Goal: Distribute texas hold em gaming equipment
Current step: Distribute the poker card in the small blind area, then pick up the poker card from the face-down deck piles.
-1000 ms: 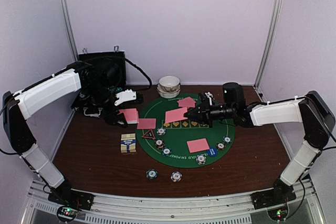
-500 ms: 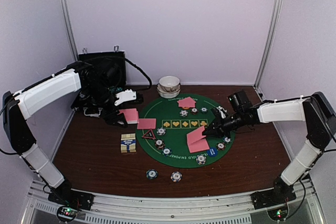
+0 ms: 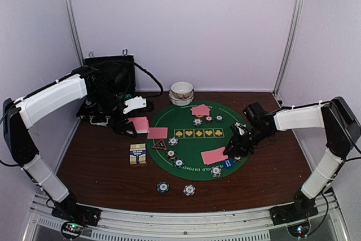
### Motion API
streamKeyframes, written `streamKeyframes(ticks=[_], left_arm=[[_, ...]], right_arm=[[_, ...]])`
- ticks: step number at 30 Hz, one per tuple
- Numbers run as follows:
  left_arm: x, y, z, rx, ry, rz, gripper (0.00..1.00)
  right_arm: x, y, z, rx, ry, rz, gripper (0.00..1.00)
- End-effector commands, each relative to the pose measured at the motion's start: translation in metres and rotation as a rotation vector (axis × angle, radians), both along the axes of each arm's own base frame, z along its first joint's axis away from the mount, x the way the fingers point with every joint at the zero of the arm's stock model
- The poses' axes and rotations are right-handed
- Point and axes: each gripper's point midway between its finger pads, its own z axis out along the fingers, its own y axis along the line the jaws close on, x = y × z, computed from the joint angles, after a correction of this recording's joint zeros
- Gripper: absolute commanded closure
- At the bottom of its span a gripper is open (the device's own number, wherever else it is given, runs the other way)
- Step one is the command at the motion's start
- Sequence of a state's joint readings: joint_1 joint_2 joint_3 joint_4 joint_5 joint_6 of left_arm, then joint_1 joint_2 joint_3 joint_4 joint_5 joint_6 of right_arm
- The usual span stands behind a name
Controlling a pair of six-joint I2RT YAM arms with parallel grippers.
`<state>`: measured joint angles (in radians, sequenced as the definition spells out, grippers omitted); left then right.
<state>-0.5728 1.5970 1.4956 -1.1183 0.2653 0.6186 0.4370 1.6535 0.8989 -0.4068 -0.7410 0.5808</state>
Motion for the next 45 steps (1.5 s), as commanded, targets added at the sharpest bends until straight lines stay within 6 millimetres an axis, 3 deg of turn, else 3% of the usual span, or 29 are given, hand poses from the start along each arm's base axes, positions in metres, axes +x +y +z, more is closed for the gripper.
streamKeyframes(ticks=[1,6,10,14,15,23,28,31,35,38,41,45], left_arm=[[0.004,-0.004,0.014,-0.04,-0.033,-0.006,1.0],[0.003,-0.004,0.013,-0.044,-0.029,-0.006,1.0],[0.003,-0.005,0.015,-0.049,-0.032,-0.008,1.0],[0.002,-0.005,0.016,-0.05,-0.033,-0.008,1.0],[0.002,-0.005,0.016,-0.049,-0.033,-0.008,1.0],[0.003,-0.007,0.018,-0.063,-0.028,-0.009,1.0],[0.002,-0.007,0.019,-0.065,-0.033,-0.009,1.0],[0.002,-0.007,0.021,-0.069,-0.036,-0.01,1.0],[0.002,-0.008,0.021,-0.071,-0.033,-0.008,1.0],[0.002,-0.008,0.02,-0.07,-0.029,-0.009,1.0],[0.001,-0.007,0.018,-0.064,-0.028,-0.008,1.0],[0.001,-0.006,0.018,-0.061,-0.028,-0.006,1.0]], right_arm=[[0.007,-0.018,0.021,-0.117,-0.089,0.024,0.71],[0.019,-0.023,0.057,-0.161,-0.179,0.029,0.58],[0.029,-0.004,0.096,-0.068,-0.258,0.008,0.47],[0.029,0.031,0.126,0.052,-0.302,0.013,0.05],[0.028,0.04,0.13,0.08,-0.301,0.012,0.01],[0.023,0.106,0.129,0.168,-0.306,-0.094,0.0],[0.02,0.128,0.127,0.007,-0.427,-0.158,0.01],[0.011,0.148,0.126,0.013,-0.421,-0.108,0.0],[-0.001,0.174,0.145,0.201,-0.444,-0.067,0.01],[0.005,0.178,0.132,0.351,-0.326,-0.122,0.0],[-0.001,0.202,0.119,0.5,-0.165,-0.072,0.0],[0.006,0.202,0.125,0.462,-0.194,-0.035,0.01]])
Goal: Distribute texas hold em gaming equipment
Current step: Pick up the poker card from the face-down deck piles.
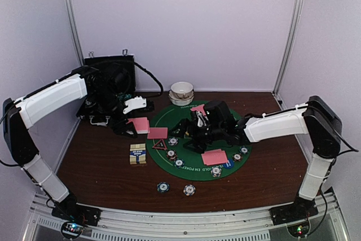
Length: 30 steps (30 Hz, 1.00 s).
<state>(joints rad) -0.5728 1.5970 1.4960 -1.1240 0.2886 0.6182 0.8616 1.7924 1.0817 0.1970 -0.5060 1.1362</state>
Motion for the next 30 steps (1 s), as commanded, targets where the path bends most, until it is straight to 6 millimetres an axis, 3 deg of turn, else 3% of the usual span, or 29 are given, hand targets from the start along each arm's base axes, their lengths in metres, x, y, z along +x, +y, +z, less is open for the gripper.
streamKeyframes(ticks=[1,6,14,24,30], left_arm=[[0.004,-0.003,0.017,-0.046,-0.046,0.002,1.0],[0.005,-0.004,0.016,-0.047,-0.041,0.003,1.0],[0.008,-0.008,0.018,-0.06,-0.034,0.007,1.0],[0.009,-0.01,0.021,-0.067,-0.039,0.007,1.0],[0.009,-0.011,0.024,-0.075,-0.043,0.006,1.0]], right_arm=[[0.001,0.013,0.047,0.11,-0.044,0.072,0.0],[0.004,0.011,0.064,0.089,-0.111,0.085,0.01],[0.0,0.036,0.09,0.199,-0.151,0.196,0.06],[-0.01,0.077,0.103,0.286,-0.142,0.319,0.13],[-0.012,0.09,0.098,0.316,-0.112,0.338,0.16]])
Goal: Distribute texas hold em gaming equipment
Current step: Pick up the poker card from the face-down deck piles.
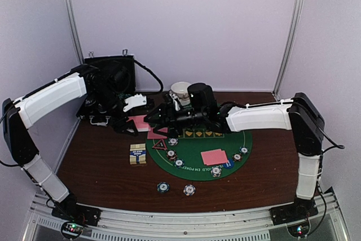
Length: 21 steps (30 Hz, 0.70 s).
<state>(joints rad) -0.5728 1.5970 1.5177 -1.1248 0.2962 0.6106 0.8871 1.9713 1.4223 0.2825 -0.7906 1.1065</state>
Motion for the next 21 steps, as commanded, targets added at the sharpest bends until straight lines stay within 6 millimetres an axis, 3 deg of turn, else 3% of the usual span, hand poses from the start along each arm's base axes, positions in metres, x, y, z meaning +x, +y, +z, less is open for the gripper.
streamKeyframes(ticks=[1,21], left_arm=[[0.007,-0.008,0.017,-0.058,-0.031,0.001,1.0],[0.005,-0.008,0.018,-0.063,-0.034,-0.001,1.0]], right_arm=[[-0.006,0.014,0.015,0.065,-0.001,0.044,0.16],[0.01,0.055,-0.007,0.094,0.074,0.054,0.25]])
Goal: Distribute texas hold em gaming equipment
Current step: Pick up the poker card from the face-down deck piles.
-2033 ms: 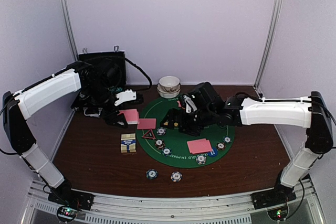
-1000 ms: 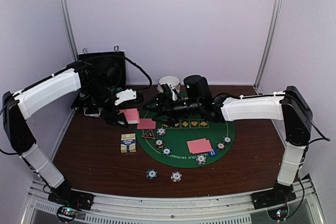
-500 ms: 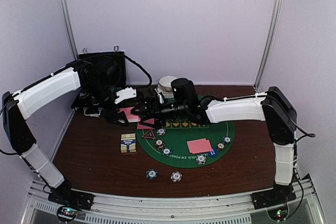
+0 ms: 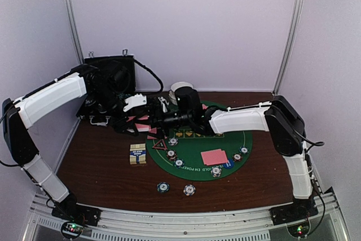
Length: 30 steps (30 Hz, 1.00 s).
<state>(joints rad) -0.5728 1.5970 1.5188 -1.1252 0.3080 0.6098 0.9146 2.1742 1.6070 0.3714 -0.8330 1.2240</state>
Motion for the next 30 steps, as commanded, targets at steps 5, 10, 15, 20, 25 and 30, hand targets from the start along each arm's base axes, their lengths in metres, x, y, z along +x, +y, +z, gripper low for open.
streamKeyframes(ticks=[5,10,15,20,25,30], left_arm=[[0.006,-0.008,0.019,-0.062,-0.037,0.0,1.0],[0.005,-0.007,0.019,-0.059,-0.041,-0.002,1.0],[0.005,-0.006,0.021,-0.059,-0.047,-0.001,1.0],[0.005,-0.006,0.02,-0.059,-0.045,0.0,1.0],[0.004,-0.004,0.019,-0.052,-0.044,0.002,1.0],[0.004,-0.003,0.016,-0.043,-0.043,0.004,1.0]], right_arm=[[0.007,0.012,-0.008,0.02,0.036,-0.008,0.3],[0.019,0.004,-0.018,0.011,0.075,-0.043,0.32],[0.026,-0.01,-0.019,0.005,0.082,-0.068,0.37],[0.025,-0.025,-0.023,-0.028,0.072,-0.074,0.39],[0.019,-0.032,-0.015,-0.027,0.055,-0.067,0.45],[0.012,-0.038,0.013,0.014,0.028,-0.051,0.53]])
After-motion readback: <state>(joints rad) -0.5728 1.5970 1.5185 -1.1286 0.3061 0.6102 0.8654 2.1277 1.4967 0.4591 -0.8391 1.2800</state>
